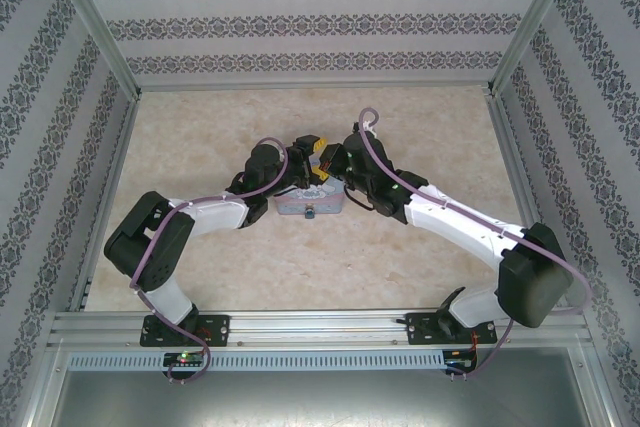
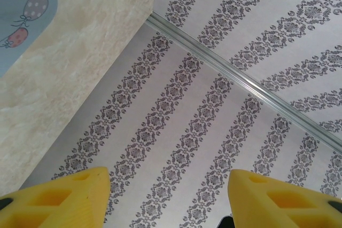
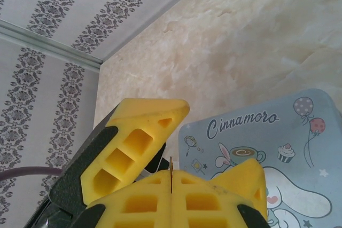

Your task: Unlock a padlock with a key

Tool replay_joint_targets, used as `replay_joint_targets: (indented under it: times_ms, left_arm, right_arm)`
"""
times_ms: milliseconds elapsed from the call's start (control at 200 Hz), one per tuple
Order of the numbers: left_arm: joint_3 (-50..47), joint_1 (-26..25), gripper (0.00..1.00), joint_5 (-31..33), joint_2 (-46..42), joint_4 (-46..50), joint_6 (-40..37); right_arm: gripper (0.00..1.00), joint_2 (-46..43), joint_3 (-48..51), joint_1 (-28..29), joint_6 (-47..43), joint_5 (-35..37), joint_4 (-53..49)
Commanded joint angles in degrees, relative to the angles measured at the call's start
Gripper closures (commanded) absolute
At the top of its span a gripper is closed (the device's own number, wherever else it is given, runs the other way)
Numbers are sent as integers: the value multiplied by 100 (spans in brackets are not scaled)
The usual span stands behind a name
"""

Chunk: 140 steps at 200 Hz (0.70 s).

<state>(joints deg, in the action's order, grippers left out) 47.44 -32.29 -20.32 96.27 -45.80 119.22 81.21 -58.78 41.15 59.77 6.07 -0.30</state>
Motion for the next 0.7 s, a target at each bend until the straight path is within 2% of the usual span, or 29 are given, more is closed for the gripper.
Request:
replay_joint_targets:
  times_ms: [0,140,455,694]
  left_arm:
    - [-67,-80,39,56,-99,-324,71]
    - [-130,-79,43,90,-99,-362,89]
    - [-187,-75,60,142,-166,-210,10]
    - [-129,-75,69,129,-200,-62,-88]
  right_arm:
    - [100,50,-165,69,42,136,144]
    - [100,7,-108,75,44,146,135]
    - [100,-219,164,73,70,216,151]
    - [100,-281,262,56,78,223,170]
